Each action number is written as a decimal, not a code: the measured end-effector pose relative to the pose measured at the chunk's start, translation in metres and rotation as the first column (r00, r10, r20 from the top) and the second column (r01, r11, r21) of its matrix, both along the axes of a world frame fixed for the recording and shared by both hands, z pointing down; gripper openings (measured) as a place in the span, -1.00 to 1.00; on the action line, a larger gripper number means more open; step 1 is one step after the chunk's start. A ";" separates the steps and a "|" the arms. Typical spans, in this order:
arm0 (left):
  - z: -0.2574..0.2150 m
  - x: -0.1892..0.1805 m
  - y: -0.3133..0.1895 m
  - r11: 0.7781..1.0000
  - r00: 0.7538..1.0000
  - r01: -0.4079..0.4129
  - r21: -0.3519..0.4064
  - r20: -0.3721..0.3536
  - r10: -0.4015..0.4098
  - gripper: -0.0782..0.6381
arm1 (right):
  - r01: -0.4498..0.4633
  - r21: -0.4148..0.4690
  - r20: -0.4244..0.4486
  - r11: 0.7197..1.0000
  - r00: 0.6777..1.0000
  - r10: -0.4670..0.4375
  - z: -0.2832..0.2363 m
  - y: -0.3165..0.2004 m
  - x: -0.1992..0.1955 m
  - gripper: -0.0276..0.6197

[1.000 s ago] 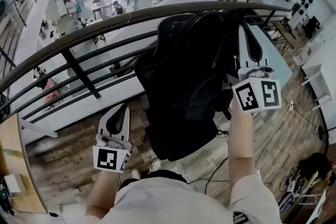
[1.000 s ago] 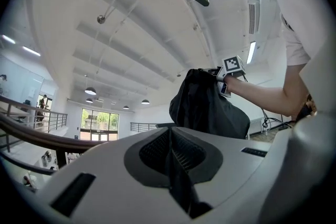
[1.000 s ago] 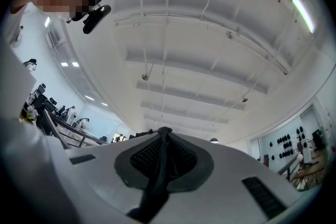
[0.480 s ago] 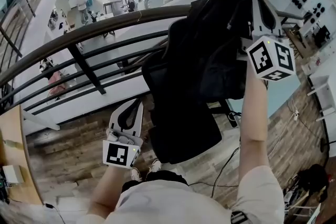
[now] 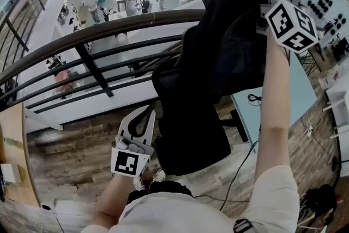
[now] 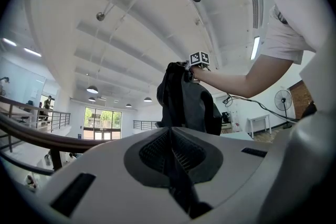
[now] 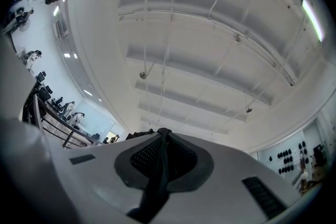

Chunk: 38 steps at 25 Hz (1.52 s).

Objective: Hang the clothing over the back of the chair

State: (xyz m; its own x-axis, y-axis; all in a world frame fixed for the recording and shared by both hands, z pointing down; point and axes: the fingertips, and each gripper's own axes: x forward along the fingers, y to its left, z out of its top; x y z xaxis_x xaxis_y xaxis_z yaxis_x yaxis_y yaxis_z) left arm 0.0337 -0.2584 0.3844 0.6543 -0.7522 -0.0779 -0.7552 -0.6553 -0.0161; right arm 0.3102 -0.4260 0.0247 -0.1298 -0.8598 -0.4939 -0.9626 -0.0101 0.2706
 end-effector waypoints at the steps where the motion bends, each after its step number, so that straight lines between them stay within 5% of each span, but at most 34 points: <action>1: 0.001 -0.001 -0.001 1.000 1.000 0.005 -0.004 0.006 -0.005 -0.68 | 0.001 0.002 0.000 1.000 1.000 -0.001 -0.004 -0.008 0.000 -0.82; 18: -0.031 0.019 -0.058 0.996 0.996 0.049 0.071 0.070 -0.054 -0.69 | -0.013 -0.028 -0.031 1.000 0.999 0.012 0.013 -0.114 -0.025 -0.82; 27: -0.063 0.024 -0.068 0.989 0.996 0.053 0.138 0.059 -0.062 -0.68 | -0.002 -0.133 -0.019 0.991 1.000 0.000 0.072 -0.162 -0.038 -0.82; 38: -0.035 -0.001 -0.059 0.991 0.990 0.109 0.078 0.080 -0.115 -0.68 | 0.023 -0.311 -0.040 0.950 0.998 -0.038 0.146 -0.225 -0.071 -0.82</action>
